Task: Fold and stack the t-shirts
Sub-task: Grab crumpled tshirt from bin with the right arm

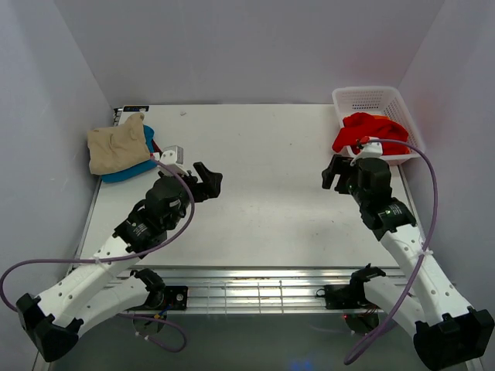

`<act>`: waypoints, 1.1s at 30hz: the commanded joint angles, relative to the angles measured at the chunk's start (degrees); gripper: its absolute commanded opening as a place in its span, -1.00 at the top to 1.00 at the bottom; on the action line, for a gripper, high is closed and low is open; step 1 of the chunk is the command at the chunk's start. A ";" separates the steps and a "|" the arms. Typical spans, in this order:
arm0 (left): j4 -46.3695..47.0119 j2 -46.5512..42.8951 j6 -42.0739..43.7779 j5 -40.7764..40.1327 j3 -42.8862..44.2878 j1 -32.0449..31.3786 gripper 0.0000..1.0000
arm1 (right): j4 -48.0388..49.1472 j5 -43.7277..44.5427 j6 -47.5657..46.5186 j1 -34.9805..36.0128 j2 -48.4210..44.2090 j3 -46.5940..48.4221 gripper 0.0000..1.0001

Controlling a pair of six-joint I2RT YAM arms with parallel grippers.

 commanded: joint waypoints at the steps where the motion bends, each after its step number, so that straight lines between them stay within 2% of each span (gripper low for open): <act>1: 1.60 -3.92 3.93 -0.42 -1.31 -0.13 -0.82 | 9.24 7.07 -4.02 0.19 0.59 -0.54 -0.69; 4: 3.88 -4.54 4.38 -1.21 -3.41 -0.13 -0.82 | 16.18 17.79 -6.57 -0.33 4.63 -0.20 -0.68; 5: 4.93 -4.37 4.12 -1.04 -4.20 -0.04 -0.82 | 16.81 20.77 -8.67 -0.68 8.82 1.12 -0.65; 8: 5.99 -2.27 4.81 0.02 -5.62 -0.13 -0.82 | 15.85 22.82 -10.70 -2.79 19.00 9.98 -0.50; 14: 5.82 1.87 6.75 0.02 -3.59 -0.13 -0.82 | 13.13 25.45 -12.56 -5.17 36.24 25.26 -0.44; 19: 8.28 0.82 9.13 0.98 -5.09 -0.04 -0.83 | 11.90 24.85 -13.35 -8.50 46.98 33.28 -0.40; 24: 8.72 0.99 10.62 0.46 -4.65 -0.04 -0.83 | 6.46 21.78 -12.29 -11.93 54.11 41.19 -0.35; 29: 9.42 2.48 10.89 0.28 -4.12 -0.04 -0.84 | 5.92 18.62 -12.38 -12.64 58.95 42.35 -0.31; 32: 10.04 3.62 11.06 0.37 -4.21 -0.04 -0.84 | 5.30 17.21 -12.12 -12.81 60.98 43.05 -0.24; 33: 10.04 3.98 10.98 0.37 -4.04 -0.04 -0.84 | 5.04 16.94 -12.12 -12.90 61.41 43.31 -0.16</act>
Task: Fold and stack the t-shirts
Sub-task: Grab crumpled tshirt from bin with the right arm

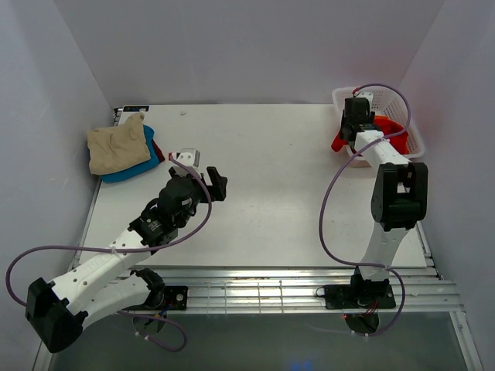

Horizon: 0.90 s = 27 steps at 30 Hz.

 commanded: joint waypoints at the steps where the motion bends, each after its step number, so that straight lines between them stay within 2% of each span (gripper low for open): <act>1: 1.36 1.14 0.75 0.02 1.08 -0.04 -0.84 | -1.52 -2.65 0.32 0.01 1.88 3.80 -0.11; 2: 1.36 1.40 0.83 -0.07 1.17 -0.04 -0.84 | -1.87 -3.61 0.32 -0.16 2.41 4.15 -0.05; 3: 1.45 2.01 0.83 -0.16 1.34 -0.04 -0.84 | -2.05 -3.88 0.23 -0.25 2.67 4.42 0.17; 5: 1.54 2.46 0.75 -0.42 1.26 -0.04 -0.84 | -2.05 -4.14 -0.12 -0.34 3.55 4.94 0.39; 6: 1.63 2.63 0.75 -0.42 1.26 -0.04 -0.84 | -2.14 -4.14 -0.47 -0.42 3.64 5.21 0.69; 7: 1.89 2.55 0.66 -0.51 1.08 -0.04 -0.84 | -2.66 -4.06 -0.47 -0.43 3.73 5.64 0.84; 12: 2.33 2.20 0.48 -0.42 0.55 -0.04 -0.84 | -2.49 -6.77 -0.47 -0.43 -0.13 5.30 0.85; 21: 2.59 -0.26 -0.57 0.63 -0.76 -0.04 -0.84 | -4.50 -23.38 1.90 2.38 -19.97 8.53 0.85; 27: 1.10 -1.41 -2.42 -0.68 -0.76 -0.04 -0.83 | -12.15 -36.65 2.87 11.77 -20.53 18.90 0.85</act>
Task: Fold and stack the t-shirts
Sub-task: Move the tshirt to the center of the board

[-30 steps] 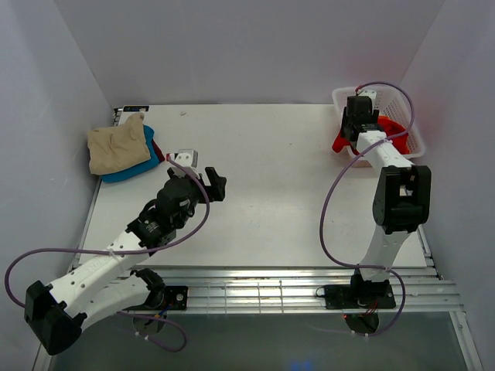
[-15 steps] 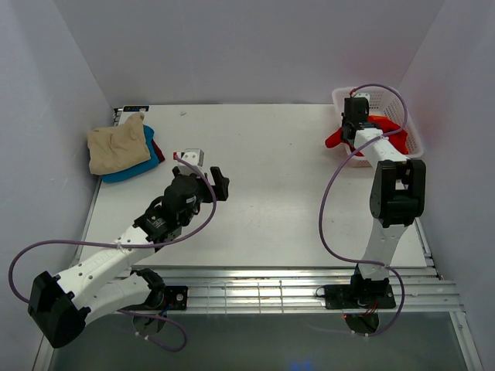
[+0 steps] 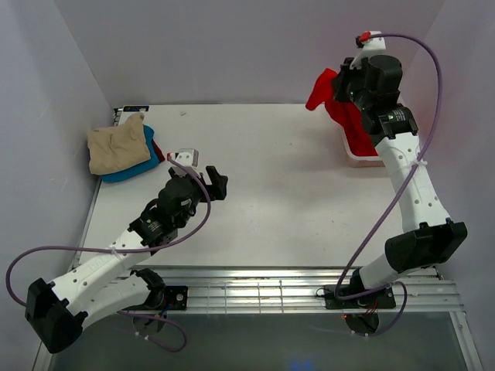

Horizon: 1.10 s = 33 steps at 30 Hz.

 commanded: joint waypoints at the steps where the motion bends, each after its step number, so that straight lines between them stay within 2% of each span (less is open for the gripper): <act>1: -1.37 -2.04 -1.85 -1.03 -0.35 -0.04 -0.83 | -4.33 -15.44 1.73 8.15 1.50 7.69 0.85; 4: -2.95 -3.62 -2.90 -2.00 -0.17 0.05 -0.83 | -5.47 -22.05 3.31 15.26 4.84 13.41 0.85; 7: -4.53 -5.73 -3.43 -3.23 0.00 -0.04 -0.83 | -7.23 -28.20 5.24 20.46 9.67 24.48 0.85; 8: -4.89 -6.26 -3.43 -3.58 0.00 -0.04 -0.83 | -7.41 -29.54 5.95 21.27 10.81 30.25 0.85; 10: -5.94 -8.01 -3.43 -4.81 0.00 -0.04 -0.84 | -6.28 -33.13 9.09 22.41 12.93 34.51 0.84; 14: -7.17 -10.13 -3.44 -6.48 -0.26 -0.04 -0.85 | 1.28 -34.30 12.98 22.42 9.60 33.66 0.84; 17: -7.53 -10.92 -3.43 -6.84 -0.26 -0.04 -0.85 | 2.52 -30.18 11.32 22.33 5.12 29.97 0.84; 20: -7.61 -10.92 -3.79 -6.66 -0.26 -0.04 -0.85 | 1.29 -22.98 8.25 22.16 -1.01 24.35 0.85; 23: -7.61 -11.01 -4.31 -6.14 -0.26 -0.04 -0.85 | 0.67 -12.18 5.18 21.72 -7.33 11.81 0.85; 24: -7.61 -11.10 -4.40 -5.70 -0.26 -0.04 -0.85 | 1.28 -6.06 4.64 21.54 -8.93 3.41 0.84; 27: -7.62 -11.45 -4.49 -5.08 -0.44 -0.04 -0.85 | 2.60 3.12 4.72 19.62 -15.53 -9.90 0.85; 28: -7.61 -11.36 -4.40 -4.99 -0.61 -0.04 -0.85 | 2.96 8.71 5.33 18.91 -17.02 -17.69 0.85; 31: -8.14 -11.19 -4.05 -5.25 -0.70 -0.04 -0.85 | 2.70 17.52 8.06 15.31 -22.47 -30.19 0.85; 33: -8.58 -10.49 -3.79 -5.60 -0.53 -0.04 -0.86 | 1.65 24.37 9.55 13.20 -25.90 -34.71 0.85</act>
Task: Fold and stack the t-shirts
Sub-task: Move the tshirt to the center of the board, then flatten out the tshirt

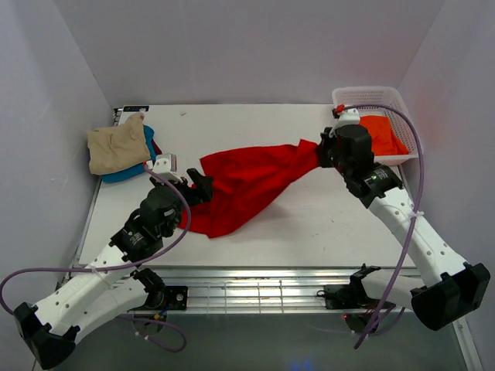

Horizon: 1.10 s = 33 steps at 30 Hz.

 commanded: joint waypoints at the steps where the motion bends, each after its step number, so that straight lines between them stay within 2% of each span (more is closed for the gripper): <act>1: -1.00 0.25 0.28 -0.45 -0.44 -0.04 -0.86 | -0.48 19.66 2.71 -3.37 -4.60 -8.48 0.84; 5: -2.14 2.80 -0.42 -1.33 0.18 -0.04 -0.86 | -6.18 31.79 5.26 -4.61 -6.80 -12.37 0.85; 7: -2.75 3.76 -0.95 -1.77 0.44 -0.04 -0.86 | -8.13 35.06 5.53 -4.70 -6.98 -13.17 0.72; 8: -2.84 3.94 -1.04 -2.38 0.62 -0.04 -0.86 | -8.13 34.02 5.01 -4.78 -6.98 -13.35 0.29; 10: -3.63 4.12 -1.74 -3.52 0.96 -0.04 -0.86 | -3.23 24.74 0.20 -4.70 -7.07 -14.22 -0.25; 11: -3.98 4.21 -2.00 -5.00 1.06 -0.04 -0.86 | -0.95 19.47 -1.31 -4.70 -6.98 -14.66 -0.58; 12: -4.68 4.38 -2.09 -5.72 1.23 -0.04 -0.86 | 1.17 7.76 -2.28 -4.61 -6.55 -14.93 -0.61; 13: -5.12 4.56 -2.27 -6.25 1.41 -0.04 -0.86 | 4.93 1.90 -2.90 -4.44 -5.76 -14.93 -0.96; 14: -5.56 5.26 -2.53 -6.86 1.84 0.05 -0.86 | 6.44 -3.73 -3.52 -3.82 -3.14 -14.67 -0.97; 15: -6.53 5.61 -2.79 -7.91 2.02 -0.04 -0.86 | 7.50 -13.53 -4.30 -1.64 -1.20 -14.15 -0.97; 17: -7.58 6.40 -4.20 -8.71 2.63 -0.04 -0.86 | 7.52 -16.87 -6.06 2.66 6.96 -10.38 -0.96; 18: -8.20 7.10 -4.73 -9.41 2.73 0.05 -0.86 | 6.82 -18.27 -8.94 7.47 9.95 -8.62 -0.96; 19: -8.47 7.46 -5.25 -9.76 2.81 -0.04 -0.86 | 6.03 -17.85 -10.10 9.87 16.25 -5.30 -0.88; 22: -8.56 8.07 -6.75 -10.38 2.73 0.05 -0.86 | 6.02 -13.81 -12.92 16.65 25.51 2.69 -0.80; 23: -8.56 7.99 -6.75 -10.29 2.64 0.05 -0.86 | 5.06 -12.67 -13.10 17.70 31.37 5.35 -0.78; 28: -8.64 7.29 -5.79 -9.77 2.73 0.05 -0.85 | 2.25 -7.13 -15.91 19.30 46.86 19.68 -0.65; 30: -8.73 6.76 -5.35 -9.77 2.81 -0.04 -0.86 | 0.84 -5.99 -16.53 19.38 49.52 23.63 -0.64; 33: -8.65 5.53 -5.08 -9.94 2.55 -0.04 -0.86 | 2.23 -4.67 -17.84 19.30 51.99 23.83 -0.64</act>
